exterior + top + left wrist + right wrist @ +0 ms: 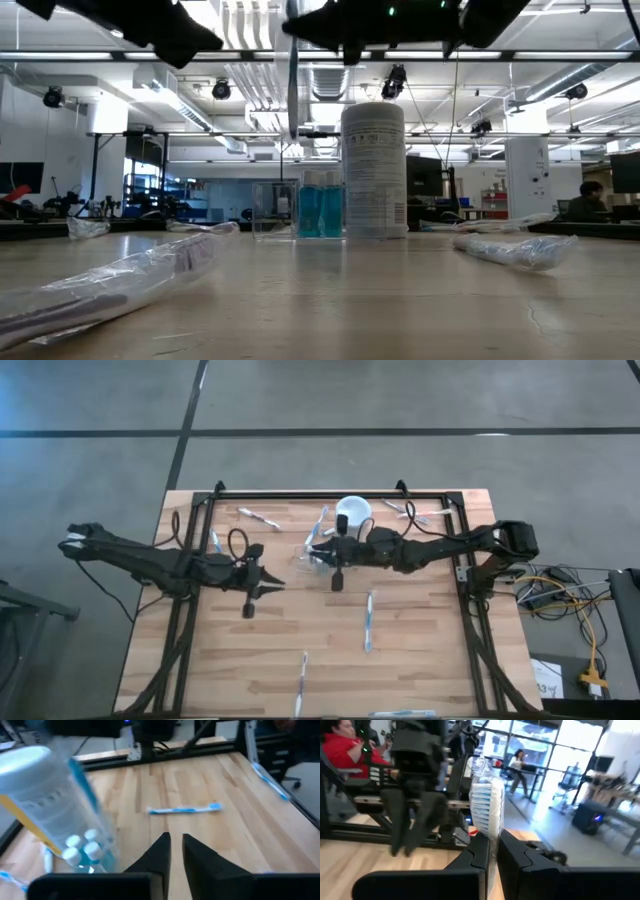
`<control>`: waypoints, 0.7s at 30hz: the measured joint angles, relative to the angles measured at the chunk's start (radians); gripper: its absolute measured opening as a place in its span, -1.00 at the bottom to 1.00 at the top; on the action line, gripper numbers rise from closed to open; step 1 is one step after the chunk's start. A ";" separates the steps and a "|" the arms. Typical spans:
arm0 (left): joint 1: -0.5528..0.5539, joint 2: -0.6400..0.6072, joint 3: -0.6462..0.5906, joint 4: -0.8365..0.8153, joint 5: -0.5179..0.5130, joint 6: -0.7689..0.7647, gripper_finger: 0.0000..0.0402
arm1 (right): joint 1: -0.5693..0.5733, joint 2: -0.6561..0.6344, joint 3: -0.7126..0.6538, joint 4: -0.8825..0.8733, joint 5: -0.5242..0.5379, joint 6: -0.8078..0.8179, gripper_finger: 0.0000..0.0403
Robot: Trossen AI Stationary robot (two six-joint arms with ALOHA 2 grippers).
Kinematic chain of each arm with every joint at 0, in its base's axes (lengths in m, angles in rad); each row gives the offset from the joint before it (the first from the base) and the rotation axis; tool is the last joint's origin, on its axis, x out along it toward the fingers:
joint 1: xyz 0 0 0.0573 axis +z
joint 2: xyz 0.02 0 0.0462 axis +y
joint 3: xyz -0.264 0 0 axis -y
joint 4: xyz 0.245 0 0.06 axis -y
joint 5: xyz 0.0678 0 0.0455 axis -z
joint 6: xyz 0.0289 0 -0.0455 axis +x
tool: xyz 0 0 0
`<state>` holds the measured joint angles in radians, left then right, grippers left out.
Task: Pick & Place toothbrushing station
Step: Put the blue toothbrush into the transparent organizer
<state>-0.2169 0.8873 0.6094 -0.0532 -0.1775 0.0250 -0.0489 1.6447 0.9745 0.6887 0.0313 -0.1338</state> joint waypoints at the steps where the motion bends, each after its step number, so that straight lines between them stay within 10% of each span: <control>1: -0.013 -0.011 -0.017 0.001 -0.004 -0.004 -0.83 | -0.015 0.012 -0.001 -0.004 -0.017 0.017 -0.94; 21: -0.060 -0.185 -0.206 0.033 -0.041 -0.132 -0.90 | -0.105 0.342 0.093 0.214 0.140 0.033 -0.94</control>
<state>-0.2766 0.7028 0.4030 -0.0203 -0.2188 -0.1074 -0.1543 1.9864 1.0674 0.9028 0.1714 -0.1005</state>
